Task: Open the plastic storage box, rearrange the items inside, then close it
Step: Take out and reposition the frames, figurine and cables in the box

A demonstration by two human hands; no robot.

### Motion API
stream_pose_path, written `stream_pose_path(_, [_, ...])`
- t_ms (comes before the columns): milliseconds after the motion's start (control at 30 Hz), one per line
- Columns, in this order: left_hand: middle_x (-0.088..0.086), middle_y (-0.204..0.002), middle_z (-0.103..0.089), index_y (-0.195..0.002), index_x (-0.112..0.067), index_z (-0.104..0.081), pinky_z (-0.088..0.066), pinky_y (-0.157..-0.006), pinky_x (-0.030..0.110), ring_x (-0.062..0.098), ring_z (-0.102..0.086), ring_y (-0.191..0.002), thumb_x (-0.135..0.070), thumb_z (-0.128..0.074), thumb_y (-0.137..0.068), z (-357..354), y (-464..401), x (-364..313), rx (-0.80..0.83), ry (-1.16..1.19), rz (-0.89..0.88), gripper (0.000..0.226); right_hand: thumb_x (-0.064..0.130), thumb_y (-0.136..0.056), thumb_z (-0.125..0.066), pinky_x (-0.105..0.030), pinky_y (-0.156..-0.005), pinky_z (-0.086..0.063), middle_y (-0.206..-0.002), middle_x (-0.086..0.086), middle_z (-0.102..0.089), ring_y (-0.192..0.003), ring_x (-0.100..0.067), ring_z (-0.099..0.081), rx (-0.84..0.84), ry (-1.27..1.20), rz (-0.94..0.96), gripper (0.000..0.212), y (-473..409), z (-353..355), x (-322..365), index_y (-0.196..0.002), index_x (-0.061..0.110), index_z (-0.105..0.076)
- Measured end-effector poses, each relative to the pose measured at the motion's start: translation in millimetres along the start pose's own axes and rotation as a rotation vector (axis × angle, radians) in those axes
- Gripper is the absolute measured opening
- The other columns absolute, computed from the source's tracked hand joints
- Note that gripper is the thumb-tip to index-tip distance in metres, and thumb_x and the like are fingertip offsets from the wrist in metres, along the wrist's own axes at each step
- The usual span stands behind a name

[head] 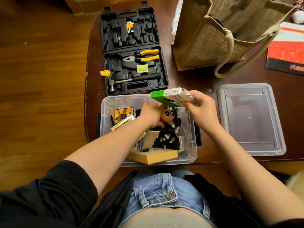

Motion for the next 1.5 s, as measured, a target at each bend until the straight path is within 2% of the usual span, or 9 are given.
stream_pose_path(167, [0.007, -0.138, -0.050, -0.146, -0.025, -0.025, -0.038, -0.099, 0.041, 0.030, -0.048, -0.125, -0.049, -0.076, -0.071, 4, 5, 4, 0.041, -0.075, -0.036, 0.094, 0.006, -0.085, -0.064, -0.028, -0.080, -0.053, -0.097, 0.011, -0.069, -0.091, 0.000, -0.061, 0.012, 0.008, 0.002, 0.025, -3, -1, 1, -0.107, 0.017, -0.070])
stream_pose_path(400, [0.004, -0.127, -0.057, -0.138, -0.032, -0.036, -0.048, -0.085, 0.037, 0.029, -0.056, -0.111, -0.047, -0.078, -0.067, 8, 21, 14, 0.160, -0.099, -0.086, 0.084, 0.009, -0.086, -0.064, -0.029, -0.079, -0.051, -0.100, 0.007, -0.069, -0.093, -0.009, -0.061, 0.059, 0.091, 0.055, 0.023, -3, -8, 4, -0.108, 0.016, -0.069])
stream_pose_path(533, [0.008, -0.143, -0.034, -0.146, -0.040, -0.025, -0.036, -0.102, 0.047, 0.031, -0.031, -0.132, -0.053, -0.079, -0.064, -7, 34, 24, 0.316, -0.022, -0.075, 0.099, 0.008, -0.087, -0.062, -0.031, -0.084, -0.046, -0.108, 0.001, -0.069, -0.099, -0.021, -0.060, 0.073, 0.265, 0.142, 0.026, -2, -20, 7, -0.112, 0.014, -0.067])
stream_pose_path(700, [0.005, -0.160, 0.002, -0.149, -0.030, -0.026, -0.009, -0.115, 0.057, 0.031, 0.009, -0.145, -0.080, -0.053, -0.068, -33, 50, 34, 0.497, -0.035, -0.080, 0.100, 0.004, -0.086, -0.059, -0.027, -0.079, -0.041, -0.110, -0.002, -0.067, -0.102, -0.025, -0.057, 0.085, 0.444, 0.219, 0.030, 1, -41, 11, -0.113, 0.016, -0.066])
stream_pose_path(767, [0.009, -0.159, -0.007, -0.144, -0.028, -0.039, -0.013, -0.115, 0.055, 0.031, -0.001, -0.146, -0.081, -0.039, -0.075, -34, 51, 35, 0.486, 0.044, -0.074, 0.087, 0.005, -0.087, -0.057, -0.031, -0.080, -0.044, -0.110, -0.001, -0.066, -0.104, -0.025, -0.055, 0.104, 0.467, 0.199, 0.031, -1, -50, 9, -0.114, 0.018, -0.065])
stream_pose_path(867, [0.014, -0.132, -0.049, -0.111, -0.012, -0.068, -0.037, -0.102, 0.043, 0.028, -0.045, -0.120, -0.062, -0.024, -0.095, -15, 42, 27, 0.267, 0.246, -0.081, 0.069, 0.004, -0.087, -0.055, -0.032, -0.076, -0.042, -0.107, -0.002, -0.066, -0.102, -0.025, -0.054, 0.101, 0.494, 0.190, 0.031, -2, -58, 8, -0.112, 0.017, -0.065])
stream_pose_path(967, [0.011, -0.126, -0.057, -0.118, -0.011, -0.061, -0.040, -0.098, 0.036, 0.027, -0.052, -0.115, -0.035, -0.027, -0.103, 9, 36, 9, 0.042, 0.328, -0.179, 0.043, 0.001, -0.084, -0.055, -0.034, -0.074, -0.044, -0.104, -0.007, -0.068, -0.099, -0.030, -0.057, 0.067, 0.496, 0.199, 0.031, -3, -58, 12, -0.111, 0.014, -0.066])
stream_pose_path(1200, [0.015, -0.126, -0.056, -0.137, -0.009, -0.041, -0.045, -0.096, 0.042, 0.029, -0.055, -0.109, -0.011, -0.040, -0.096, -26, 5, -2, 0.346, 0.092, -0.130, 0.041, 0.003, -0.082, -0.059, -0.032, -0.074, -0.031, -0.100, -0.002, -0.068, -0.096, -0.030, -0.057, 0.092, 0.605, 0.250, 0.027, -6, -56, 8, -0.105, 0.015, -0.066])
stream_pose_path(1500, [0.006, -0.111, -0.064, -0.122, -0.017, -0.058, -0.047, -0.084, 0.030, 0.022, -0.057, -0.095, -0.018, -0.041, -0.090, -28, -6, 11, 0.252, -0.036, -0.084, 0.036, 0.001, -0.082, -0.059, -0.030, -0.075, -0.030, -0.100, -0.004, -0.067, -0.094, -0.030, -0.057, 0.048, 0.625, 0.260, 0.027, -8, -52, 4, -0.106, 0.012, -0.066])
Point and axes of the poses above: each hand's wrist, its own y-axis away from the middle knuckle, its own z-axis out of the back of the hand, x = y × z, the point moved 9 cm from there along -y, towards the middle knuckle
